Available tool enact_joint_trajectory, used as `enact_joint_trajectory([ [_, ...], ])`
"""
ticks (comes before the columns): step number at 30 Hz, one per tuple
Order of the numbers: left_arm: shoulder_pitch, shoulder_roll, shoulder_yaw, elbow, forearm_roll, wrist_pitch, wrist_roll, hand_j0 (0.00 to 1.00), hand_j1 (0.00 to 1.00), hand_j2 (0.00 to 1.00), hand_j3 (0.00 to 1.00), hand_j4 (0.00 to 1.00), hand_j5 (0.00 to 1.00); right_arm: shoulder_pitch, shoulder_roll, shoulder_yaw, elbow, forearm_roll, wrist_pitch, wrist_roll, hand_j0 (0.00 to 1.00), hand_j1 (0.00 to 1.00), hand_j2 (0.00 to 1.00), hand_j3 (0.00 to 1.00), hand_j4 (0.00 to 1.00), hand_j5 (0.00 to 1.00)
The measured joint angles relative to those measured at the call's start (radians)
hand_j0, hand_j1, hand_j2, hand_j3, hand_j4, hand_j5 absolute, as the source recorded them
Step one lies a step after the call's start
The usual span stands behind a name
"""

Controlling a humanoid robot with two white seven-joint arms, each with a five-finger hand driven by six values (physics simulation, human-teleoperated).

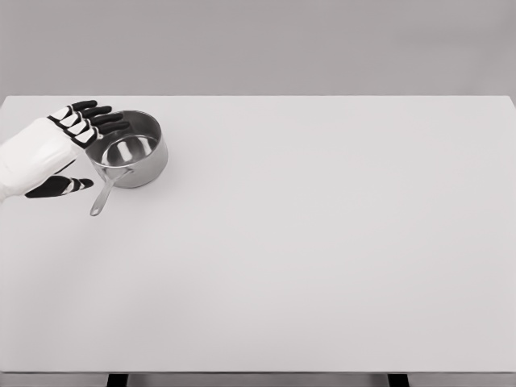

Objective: Rotate pot handle

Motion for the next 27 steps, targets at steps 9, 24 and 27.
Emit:
enact_joint_trajectory([
  [9, -0.015, -0.001, -0.010, -0.006, -0.008, 0.000, 0.001, 1.00, 1.00, 1.00, 1.00, 1.00, 1.00, 0.000, 0.000, 0.000, 0.000, 0.000, 0.000, 0.000, 1.00, 1.00, 1.00, 1.00, 1.00, 1.00],
  [24, -0.196, 0.069, -0.164, 0.018, 0.053, 0.001, -0.017, 1.00, 1.00, 1.00, 1.00, 1.00, 1.00, 0.000, 0.000, 0.000, 0.000, 0.000, 0.000, 0.000, 1.00, 1.00, 1.00, 1.00, 1.00, 1.00],
  [27, -0.236, 0.098, -0.268, 0.029, 0.106, 0.000, -0.019, 1.00, 1.00, 1.00, 1.00, 1.00, 1.00, 0.000, 0.000, 0.000, 0.000, 0.000, 0.000, 0.000, 1.00, 1.00, 1.00, 1.00, 1.00, 1.00],
])
